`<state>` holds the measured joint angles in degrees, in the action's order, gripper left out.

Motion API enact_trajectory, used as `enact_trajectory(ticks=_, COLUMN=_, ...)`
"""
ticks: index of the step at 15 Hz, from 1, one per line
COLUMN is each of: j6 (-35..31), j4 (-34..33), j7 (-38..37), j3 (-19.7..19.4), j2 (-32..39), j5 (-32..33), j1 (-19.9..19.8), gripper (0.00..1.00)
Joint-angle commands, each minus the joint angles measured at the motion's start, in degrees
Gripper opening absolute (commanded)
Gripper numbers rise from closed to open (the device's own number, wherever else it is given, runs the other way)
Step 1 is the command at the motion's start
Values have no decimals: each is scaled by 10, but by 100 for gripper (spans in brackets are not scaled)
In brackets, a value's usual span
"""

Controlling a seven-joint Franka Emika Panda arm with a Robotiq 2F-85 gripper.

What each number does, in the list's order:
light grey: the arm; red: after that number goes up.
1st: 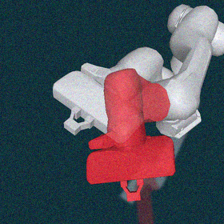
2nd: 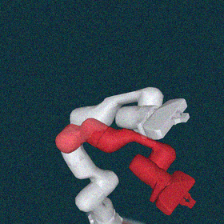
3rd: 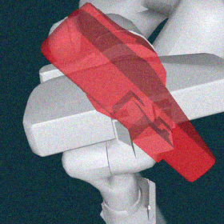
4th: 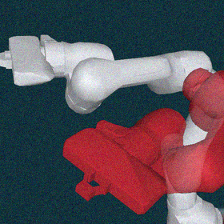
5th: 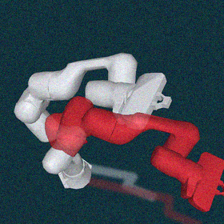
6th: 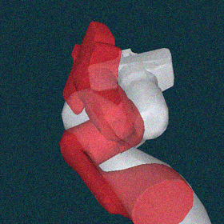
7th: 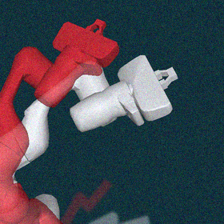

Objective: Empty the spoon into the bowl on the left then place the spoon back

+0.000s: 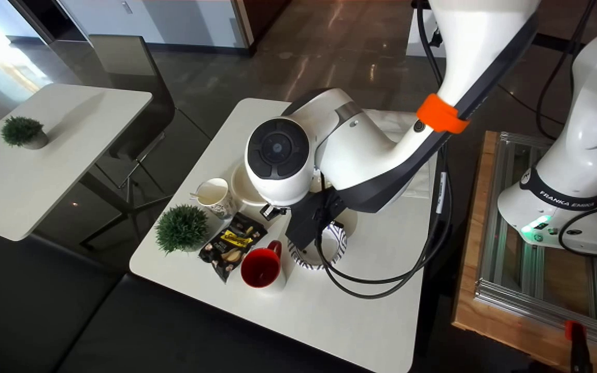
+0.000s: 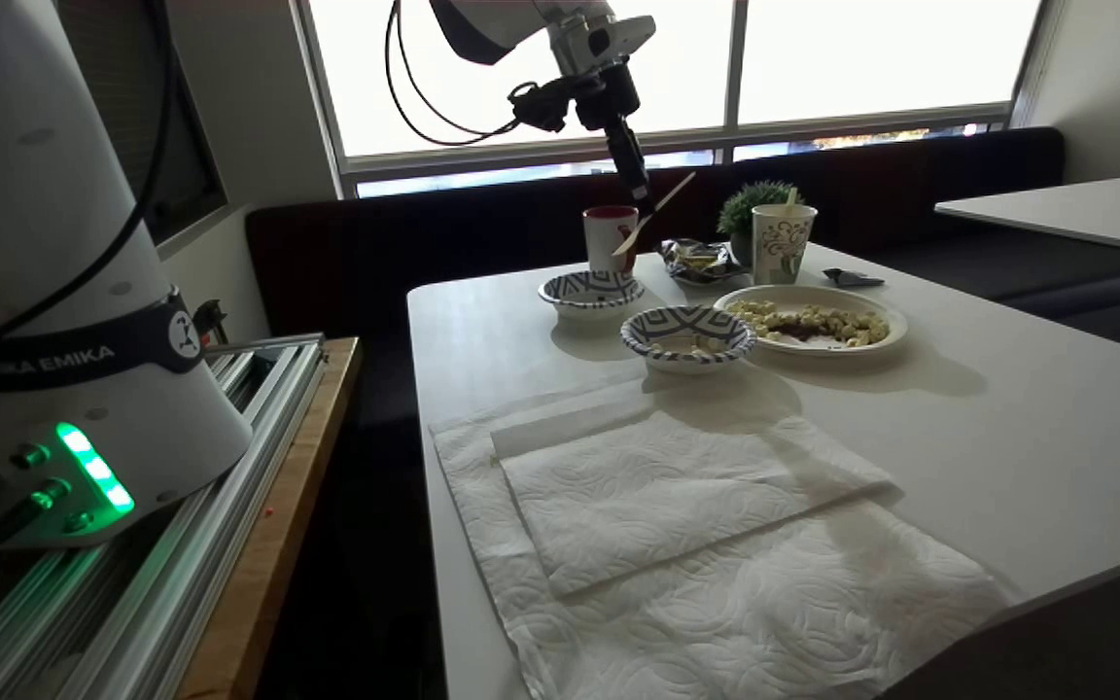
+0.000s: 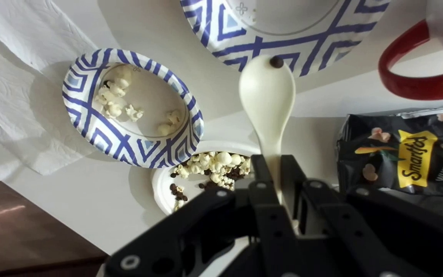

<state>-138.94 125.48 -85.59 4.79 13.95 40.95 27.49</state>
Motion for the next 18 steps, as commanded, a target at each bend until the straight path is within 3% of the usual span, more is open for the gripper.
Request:
enact_trajectory(ticks=1, j6=11, j4=23, j7=-35, j3=21, j2=-25, j5=57, j1=-9, gripper=3)
enact_trajectory(ticks=4, j6=41, j4=20, j7=-57, j3=30, j2=-28, j5=122, j1=-4, gripper=3)
enact_trajectory(ticks=8, j6=50, j4=25, j7=-69, j3=55, j2=-31, j5=156, j1=-17, gripper=3)
enact_trajectory(ticks=14, j6=25, j4=33, j7=-38, j3=71, j2=-44, j5=120, j1=-49, gripper=3)
enact_trajectory(ticks=18, j6=-59, j4=67, j7=108, j3=70, j2=-93, j5=48, j1=-107, gripper=3)
